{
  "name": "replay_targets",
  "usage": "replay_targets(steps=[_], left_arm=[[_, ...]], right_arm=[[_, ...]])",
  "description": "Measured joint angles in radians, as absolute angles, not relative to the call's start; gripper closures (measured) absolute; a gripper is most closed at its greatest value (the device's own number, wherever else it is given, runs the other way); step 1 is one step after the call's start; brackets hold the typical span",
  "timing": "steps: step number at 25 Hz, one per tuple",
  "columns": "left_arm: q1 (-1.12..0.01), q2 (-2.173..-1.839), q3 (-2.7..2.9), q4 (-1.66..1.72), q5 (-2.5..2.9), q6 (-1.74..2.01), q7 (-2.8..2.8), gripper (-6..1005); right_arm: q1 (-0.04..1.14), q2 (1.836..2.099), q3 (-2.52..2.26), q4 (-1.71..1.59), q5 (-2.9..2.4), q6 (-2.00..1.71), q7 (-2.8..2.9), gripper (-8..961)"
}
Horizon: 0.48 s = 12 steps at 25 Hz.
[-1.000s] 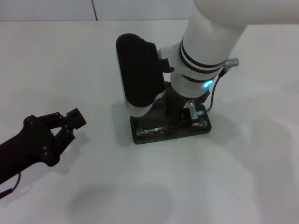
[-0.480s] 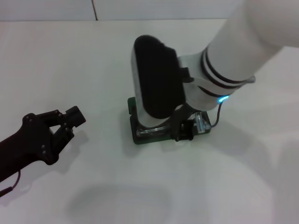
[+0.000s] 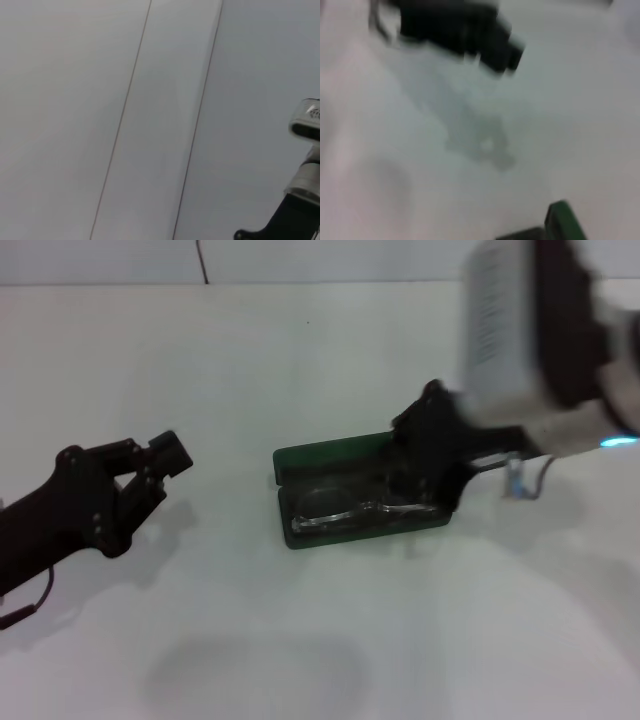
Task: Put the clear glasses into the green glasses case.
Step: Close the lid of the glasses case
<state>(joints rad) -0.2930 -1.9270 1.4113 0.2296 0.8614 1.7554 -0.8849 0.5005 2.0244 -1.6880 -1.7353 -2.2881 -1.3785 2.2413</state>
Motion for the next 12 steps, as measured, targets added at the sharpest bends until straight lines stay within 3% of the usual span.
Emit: replay_targets(steps=[6,12], left_arm=[[-0.301,-1.922,1.411,0.244,0.846,1.77,-0.906,884],[-0.345,-1.923,1.411,0.259,0.825,1.773,-0.927,883]], right_arm=[[0.326,2.024,-1.432,-1.743,-1.939,-1.401,2.003,654],[0.226,2.021,-1.198,-1.584,-1.662,-1.511,1.784,640]])
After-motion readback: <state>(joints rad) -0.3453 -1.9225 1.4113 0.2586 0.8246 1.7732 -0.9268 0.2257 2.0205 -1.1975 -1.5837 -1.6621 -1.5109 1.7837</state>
